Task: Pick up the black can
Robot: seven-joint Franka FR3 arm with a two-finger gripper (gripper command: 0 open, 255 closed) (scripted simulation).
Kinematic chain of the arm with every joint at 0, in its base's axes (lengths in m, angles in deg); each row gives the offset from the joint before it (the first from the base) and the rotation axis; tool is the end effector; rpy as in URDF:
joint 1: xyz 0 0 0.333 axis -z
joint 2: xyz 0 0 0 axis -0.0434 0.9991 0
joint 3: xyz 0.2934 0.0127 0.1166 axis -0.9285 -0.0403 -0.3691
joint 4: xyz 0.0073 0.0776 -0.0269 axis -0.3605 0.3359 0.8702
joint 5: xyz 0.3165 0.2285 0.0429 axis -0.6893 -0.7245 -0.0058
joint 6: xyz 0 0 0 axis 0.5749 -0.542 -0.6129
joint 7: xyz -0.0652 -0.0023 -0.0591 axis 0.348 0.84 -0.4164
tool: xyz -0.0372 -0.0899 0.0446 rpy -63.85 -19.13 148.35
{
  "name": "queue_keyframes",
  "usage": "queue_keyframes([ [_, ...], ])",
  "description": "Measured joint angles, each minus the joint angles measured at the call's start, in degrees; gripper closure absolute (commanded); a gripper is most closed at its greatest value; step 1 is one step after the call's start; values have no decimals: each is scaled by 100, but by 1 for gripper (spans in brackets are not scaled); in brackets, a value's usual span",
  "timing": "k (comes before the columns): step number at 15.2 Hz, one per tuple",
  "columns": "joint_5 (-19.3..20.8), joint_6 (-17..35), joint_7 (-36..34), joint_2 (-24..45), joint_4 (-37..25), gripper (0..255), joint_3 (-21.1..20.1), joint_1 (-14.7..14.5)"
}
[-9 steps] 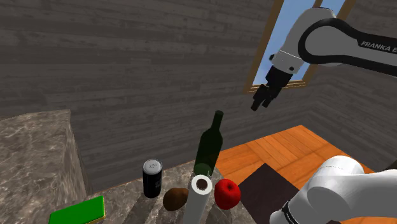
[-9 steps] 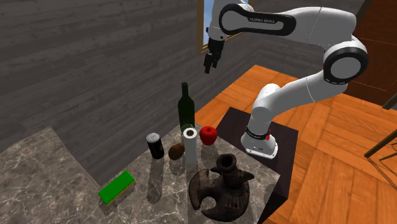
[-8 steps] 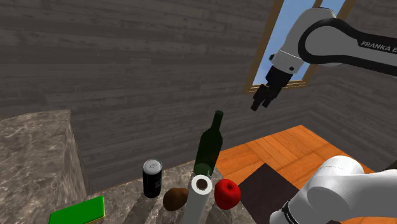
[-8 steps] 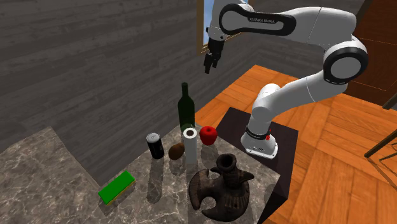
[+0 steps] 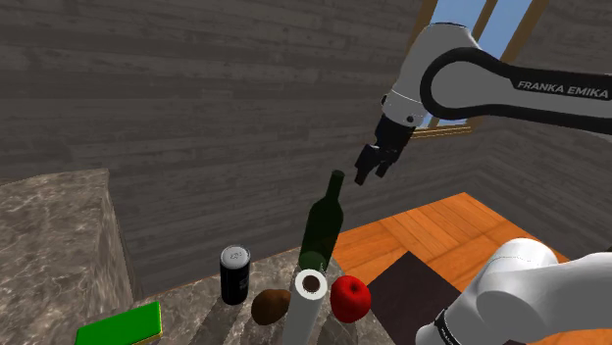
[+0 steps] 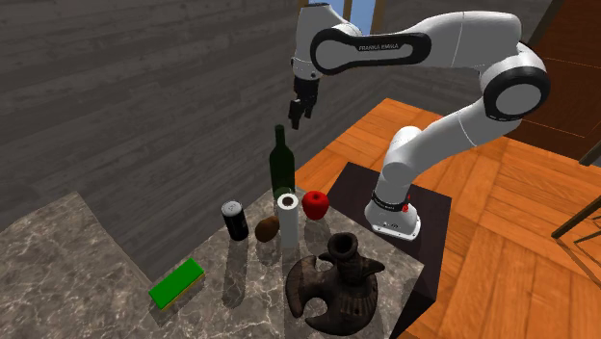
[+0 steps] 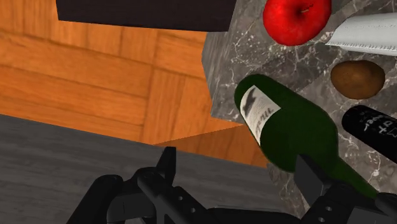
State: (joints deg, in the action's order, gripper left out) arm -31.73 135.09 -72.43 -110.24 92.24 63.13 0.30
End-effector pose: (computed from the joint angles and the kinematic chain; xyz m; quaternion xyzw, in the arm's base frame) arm 0.3335 0.0698 0.5494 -0.9983 -0.0148 -0.0360 0.0444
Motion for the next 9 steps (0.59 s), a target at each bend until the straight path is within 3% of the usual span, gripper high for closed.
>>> queue_keyframes([
  [9,-255,746,-1087,1287,-504,0,-1147,-279],
])
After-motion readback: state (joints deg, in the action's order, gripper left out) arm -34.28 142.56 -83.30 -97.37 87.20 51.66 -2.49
